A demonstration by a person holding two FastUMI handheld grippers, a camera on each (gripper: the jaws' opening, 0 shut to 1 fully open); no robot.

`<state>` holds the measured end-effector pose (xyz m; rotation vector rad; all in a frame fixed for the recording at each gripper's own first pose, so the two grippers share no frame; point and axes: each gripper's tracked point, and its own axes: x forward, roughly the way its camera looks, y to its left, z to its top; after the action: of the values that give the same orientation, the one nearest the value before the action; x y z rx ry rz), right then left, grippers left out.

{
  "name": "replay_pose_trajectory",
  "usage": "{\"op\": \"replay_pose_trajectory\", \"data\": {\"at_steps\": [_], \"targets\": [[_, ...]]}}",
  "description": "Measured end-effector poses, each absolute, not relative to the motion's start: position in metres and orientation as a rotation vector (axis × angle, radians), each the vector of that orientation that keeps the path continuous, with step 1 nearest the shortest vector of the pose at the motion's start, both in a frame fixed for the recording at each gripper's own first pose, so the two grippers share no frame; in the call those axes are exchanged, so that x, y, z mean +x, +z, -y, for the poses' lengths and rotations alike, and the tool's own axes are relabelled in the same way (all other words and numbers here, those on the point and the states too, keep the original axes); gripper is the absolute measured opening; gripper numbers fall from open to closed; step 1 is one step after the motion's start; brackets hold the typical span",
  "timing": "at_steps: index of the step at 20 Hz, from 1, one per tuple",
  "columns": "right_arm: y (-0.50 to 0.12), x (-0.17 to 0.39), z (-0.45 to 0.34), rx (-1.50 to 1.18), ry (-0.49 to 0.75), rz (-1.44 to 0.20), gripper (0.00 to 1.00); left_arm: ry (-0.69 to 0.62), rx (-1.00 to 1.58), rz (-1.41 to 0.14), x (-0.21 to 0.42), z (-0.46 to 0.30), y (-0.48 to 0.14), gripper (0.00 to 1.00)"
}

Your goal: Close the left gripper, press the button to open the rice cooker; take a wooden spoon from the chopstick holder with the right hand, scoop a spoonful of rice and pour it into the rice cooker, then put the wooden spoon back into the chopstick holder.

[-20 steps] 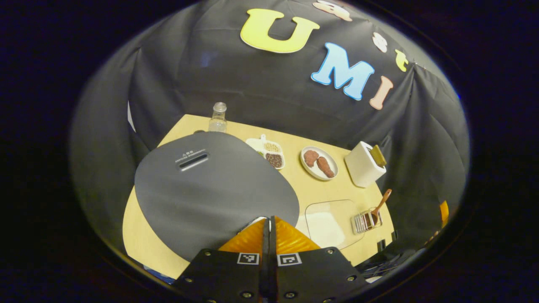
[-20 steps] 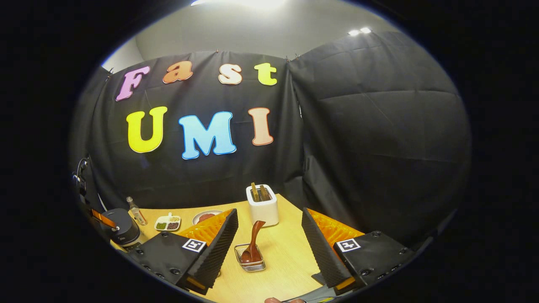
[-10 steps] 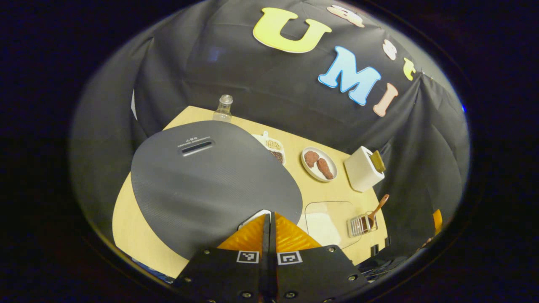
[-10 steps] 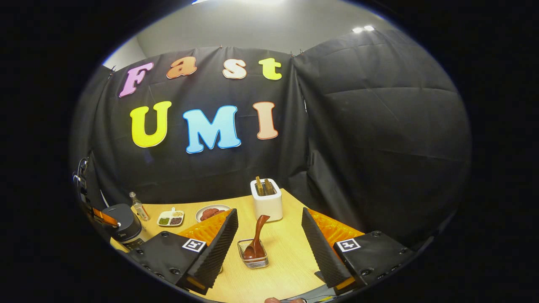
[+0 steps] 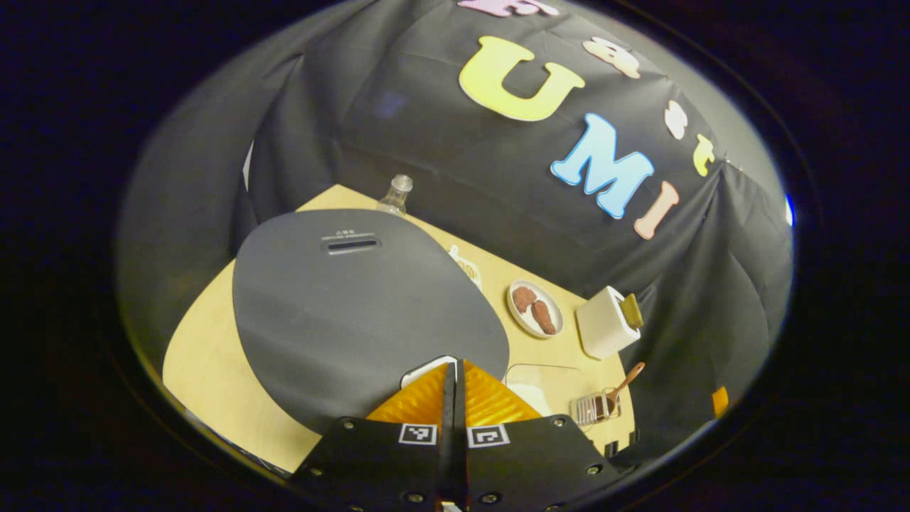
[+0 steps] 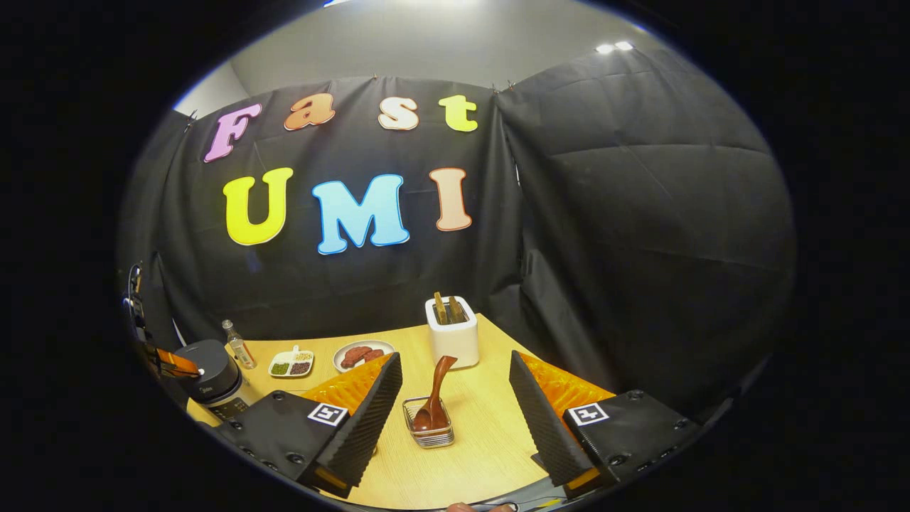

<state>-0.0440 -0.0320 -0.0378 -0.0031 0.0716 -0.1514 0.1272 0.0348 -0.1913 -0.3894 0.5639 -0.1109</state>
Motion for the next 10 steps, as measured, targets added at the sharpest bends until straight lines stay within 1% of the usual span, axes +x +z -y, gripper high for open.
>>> {"op": "replay_pose_trajectory", "data": {"at_steps": [1,2,4,5,7,10], "targets": [[-0.037,-0.043,0.033,-0.001,-0.153,-0.072,0.96,-0.103,-0.353,-0.506,0.124,-0.036,-0.176,0.01],[-0.037,-0.043,0.033,0.001,-0.152,-0.074,0.96,-0.085,-0.313,-0.443,0.124,-0.039,-0.156,0.04],[-0.035,-0.041,0.032,0.0,-0.146,-0.072,0.96,-0.037,-0.233,-0.297,0.126,-0.052,-0.103,0.0],[-0.033,-0.039,0.031,-0.006,-0.143,-0.071,0.94,-0.01,-0.193,-0.216,0.126,-0.058,-0.076,0.01],[-0.029,-0.033,0.029,-0.013,-0.132,-0.064,0.94,0.01,-0.131,-0.085,0.109,-0.06,-0.031,0.0],[-0.024,-0.021,0.026,-0.019,-0.115,-0.066,0.94,0.006,-0.069,0.023,0.078,-0.054,0.01,0.01]]}}
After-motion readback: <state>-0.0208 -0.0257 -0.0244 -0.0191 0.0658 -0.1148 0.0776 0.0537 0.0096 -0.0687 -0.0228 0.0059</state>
